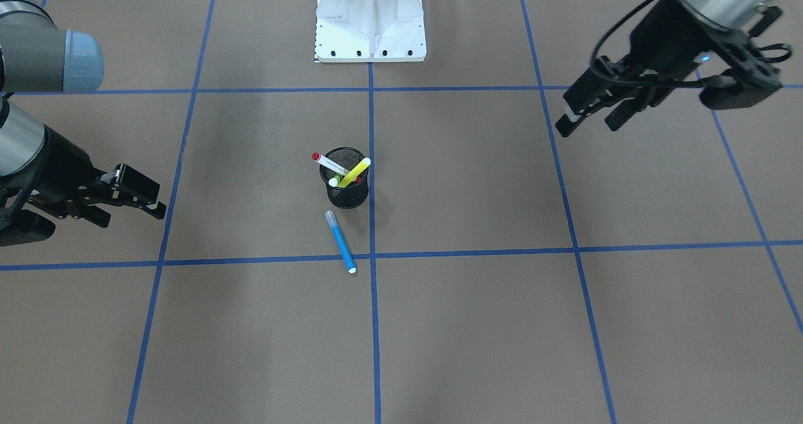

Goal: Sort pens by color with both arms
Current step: 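Raise the right gripper away from the cup while the left arm moves in, then move the left gripper over the pen cup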

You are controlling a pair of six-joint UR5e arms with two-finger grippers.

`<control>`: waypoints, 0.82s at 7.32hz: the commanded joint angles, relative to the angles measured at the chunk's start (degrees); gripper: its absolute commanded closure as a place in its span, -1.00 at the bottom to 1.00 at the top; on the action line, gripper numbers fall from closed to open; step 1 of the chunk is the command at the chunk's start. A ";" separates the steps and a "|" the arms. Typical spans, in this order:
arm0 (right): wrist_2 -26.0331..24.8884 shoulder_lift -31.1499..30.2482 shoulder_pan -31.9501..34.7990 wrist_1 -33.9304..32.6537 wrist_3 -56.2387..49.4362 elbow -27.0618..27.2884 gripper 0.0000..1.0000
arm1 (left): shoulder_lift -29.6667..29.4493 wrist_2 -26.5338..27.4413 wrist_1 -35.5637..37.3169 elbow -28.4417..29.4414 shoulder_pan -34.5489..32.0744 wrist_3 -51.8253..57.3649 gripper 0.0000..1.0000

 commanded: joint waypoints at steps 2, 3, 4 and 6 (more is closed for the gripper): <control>-1.99 0.12 1.39 0.34 -4.47 -3.34 -0.94 | -7.44 14.66 0.30 -0.85 11.59 -13.67 -1.00; -2.09 0.21 1.74 0.60 -5.87 -4.13 -0.94 | -9.20 19.31 0.74 -0.77 14.75 -14.14 -1.00; -2.18 0.30 1.83 0.69 -6.23 -4.66 -0.94 | -11.48 25.36 2.48 0.45 18.26 -14.14 -1.00; -2.53 0.47 1.83 0.69 -6.24 -5.10 -0.94 | -25.15 26.74 10.72 12.79 19.87 -14.58 -1.00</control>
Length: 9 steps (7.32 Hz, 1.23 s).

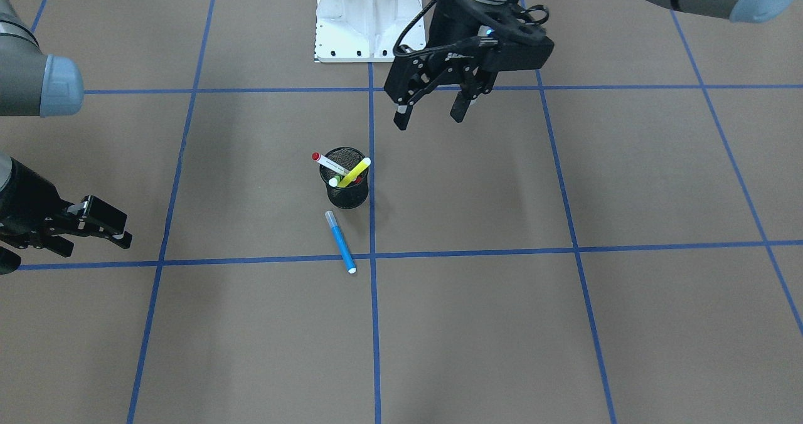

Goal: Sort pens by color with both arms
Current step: 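Move the left gripper over the pen cup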

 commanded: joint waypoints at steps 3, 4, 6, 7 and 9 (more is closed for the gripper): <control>-0.50 0.12 0.04 -0.15 -0.13 -2.01 -0.94 | -15.33 -7.07 5.00 19.31 3.02 -8.94 -1.00; -0.33 -0.15 -0.05 -0.15 -0.31 -2.45 -0.94 | -15.34 -9.73 5.35 20.03 3.02 -11.05 -1.00; 0.02 -0.15 -0.22 -0.32 -0.31 -2.37 -0.95 | -15.34 -12.30 5.53 23.71 3.02 -16.84 -1.00; 0.02 -0.32 -0.22 -0.41 -0.22 -2.28 -0.96 | -15.16 -14.13 5.61 24.07 3.11 -20.87 -1.00; 0.11 -0.50 -0.31 -0.76 0.40 -2.37 -0.96 | -14.90 -19.93 4.92 28.45 3.02 -24.76 -1.00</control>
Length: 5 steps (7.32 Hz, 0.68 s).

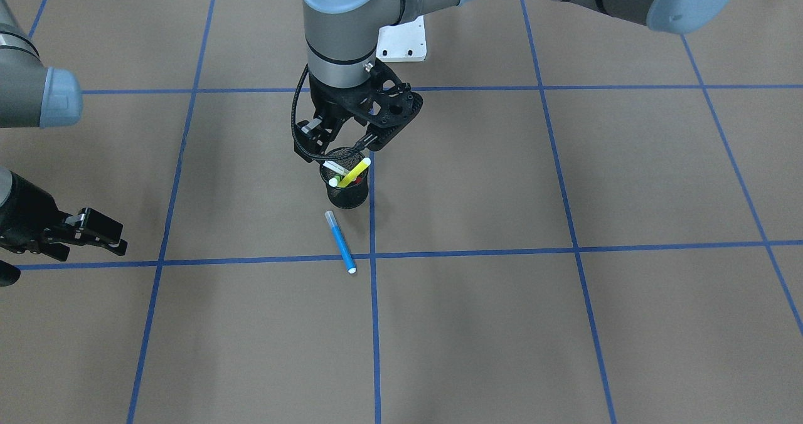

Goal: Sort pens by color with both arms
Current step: 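Move the left gripper over the pen cup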

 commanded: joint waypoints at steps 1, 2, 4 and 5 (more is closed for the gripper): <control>-0.05 -0.37 0.01 -0.09 0.20 0.12 -0.96 | 0.19 -6.36 -1.42 5.05 -0.03 -2.71 -1.00; -0.05 -0.37 0.01 -0.09 0.20 0.47 -0.96 | 0.19 -8.75 -3.70 7.59 -0.03 -2.19 -1.00; -0.49 -0.37 0.01 -0.01 0.20 0.56 -0.96 | 0.02 -12.35 -9.32 12.52 0.06 -1.66 -0.97; -0.49 -0.37 0.01 -0.01 0.20 0.73 -0.96 | -0.33 -13.07 -9.78 13.84 0.06 0.78 -0.97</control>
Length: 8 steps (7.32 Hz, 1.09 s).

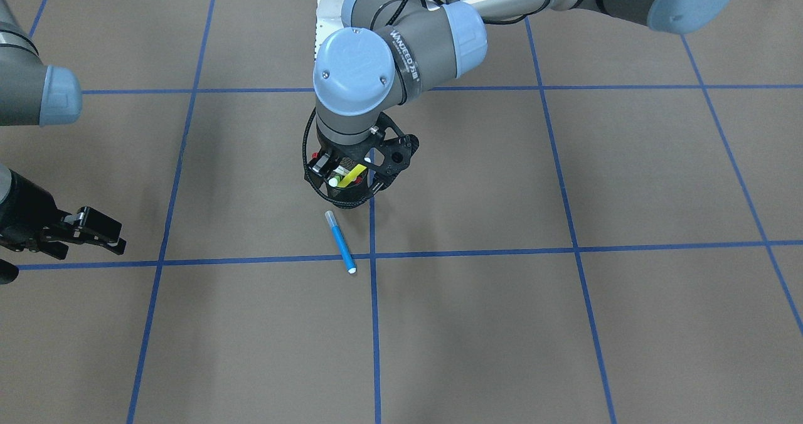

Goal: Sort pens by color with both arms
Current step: 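Move the left gripper over the pen cup, then lower the left gripper and close it on the white red-capped marker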

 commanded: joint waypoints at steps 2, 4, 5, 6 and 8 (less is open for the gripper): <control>-0.08 0.06 0.00 -0.05 0.00 0.08 -0.96 | -1.45 -2.94 -1.81 4.55 0.01 2.53 -0.97; -0.08 0.15 -0.09 -0.05 0.00 -0.09 -0.96 | -2.42 -4.95 -1.89 6.06 0.27 2.35 -0.89; -0.08 0.23 -0.09 -0.05 0.00 -0.18 -0.96 | -2.42 -4.97 -2.42 6.41 0.62 2.18 -0.83; -0.08 0.32 -0.26 -0.05 0.00 -0.36 -0.96 | -2.42 -4.97 -4.60 7.72 0.71 1.92 -0.79; -0.08 0.41 -0.35 -0.05 0.00 -0.45 -0.96 | -2.77 -5.06 -6.38 9.75 1.15 1.74 -0.71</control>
